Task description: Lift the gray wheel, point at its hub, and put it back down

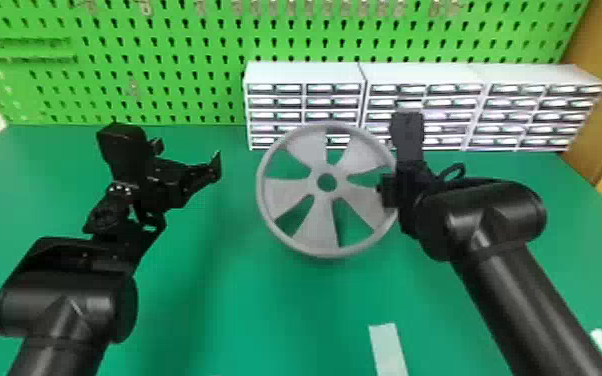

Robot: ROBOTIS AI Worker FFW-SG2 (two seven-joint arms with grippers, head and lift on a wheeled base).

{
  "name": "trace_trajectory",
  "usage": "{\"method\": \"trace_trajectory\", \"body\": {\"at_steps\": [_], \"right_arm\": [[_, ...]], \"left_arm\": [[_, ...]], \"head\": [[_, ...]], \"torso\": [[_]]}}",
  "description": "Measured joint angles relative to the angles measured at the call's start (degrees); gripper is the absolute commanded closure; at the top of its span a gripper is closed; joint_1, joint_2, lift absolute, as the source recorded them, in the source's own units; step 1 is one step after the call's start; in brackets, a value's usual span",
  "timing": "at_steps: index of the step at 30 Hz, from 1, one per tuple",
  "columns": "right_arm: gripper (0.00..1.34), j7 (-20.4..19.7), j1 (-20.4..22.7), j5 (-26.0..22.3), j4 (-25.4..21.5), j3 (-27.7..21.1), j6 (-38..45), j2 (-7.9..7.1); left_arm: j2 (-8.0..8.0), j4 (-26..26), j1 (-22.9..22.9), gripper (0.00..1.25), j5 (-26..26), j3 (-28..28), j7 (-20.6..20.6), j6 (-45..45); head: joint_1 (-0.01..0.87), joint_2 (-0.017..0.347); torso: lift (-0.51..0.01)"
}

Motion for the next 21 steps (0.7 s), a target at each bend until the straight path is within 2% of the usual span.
{"method": "trace_trajectory", "body": {"at_steps": [9, 21], "right_arm": [[1.33, 0.0, 1.23, 1.61, -2.12, -2.9, -11.14, -0.69], [1.33, 0.0, 1.98, 7.94, -2.54, -1.36, -30.14, -2.32]], "left_arm": [[0.08, 0.0, 0.21, 0.1, -0.09, 0.05, -0.39, 0.08], [0.13, 0.0, 0.55, 0.1, -0.09, 0.01, -0.71, 0.33]], "head": [[0.692, 0.048], [0.692, 0.048]], "torso": [[-0.088], [-0.088]]}}
